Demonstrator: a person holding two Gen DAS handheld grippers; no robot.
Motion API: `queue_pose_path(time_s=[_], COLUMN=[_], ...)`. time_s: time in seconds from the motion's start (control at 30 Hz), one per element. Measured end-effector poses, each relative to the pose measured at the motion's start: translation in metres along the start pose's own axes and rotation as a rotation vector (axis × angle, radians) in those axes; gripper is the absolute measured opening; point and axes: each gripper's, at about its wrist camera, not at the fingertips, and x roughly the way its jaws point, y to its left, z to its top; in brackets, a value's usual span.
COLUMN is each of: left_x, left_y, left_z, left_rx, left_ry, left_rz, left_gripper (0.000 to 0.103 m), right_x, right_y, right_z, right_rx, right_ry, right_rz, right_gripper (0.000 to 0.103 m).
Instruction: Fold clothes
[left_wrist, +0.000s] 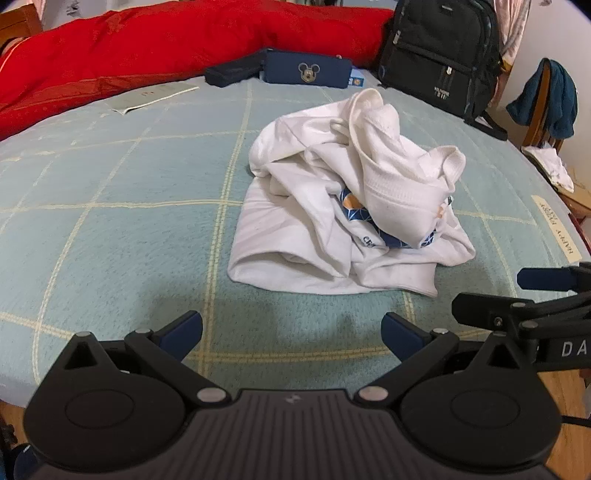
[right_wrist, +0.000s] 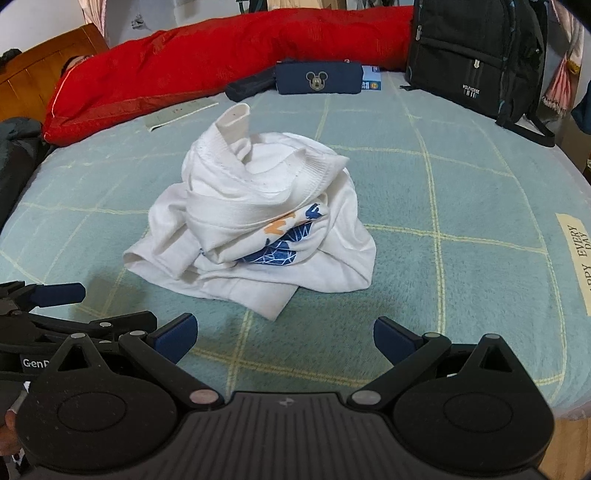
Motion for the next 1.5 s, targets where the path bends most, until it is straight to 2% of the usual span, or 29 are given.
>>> queue_pose_path(time_s=[0.4, 0.83, 1.5], left_x=[0.009, 0.011, -0.007], left_y=[0.004, 0.001, -0.008], left_z=[0.015, 0.024, 0.006], left_rx=[0.034, 0.115, 0.178], left_ry=[0.030, 0.037, -0.044], left_rz=[-0.040, -0.073, -0.045], left_gripper=[0.102, 0.102, 0.102], right_x=[0.012, 0.012, 0.001], right_y=[-0.006, -0.004, -0.014], right_z=[0.015, 0.022, 0.010], right_rx=[-0.017, -0.076, -0.068], right_ry=[0.031, 0.032, -0.044], right_rz=[0.031, 0.052, 0.101], right_gripper=[0.103, 0.103, 0.103])
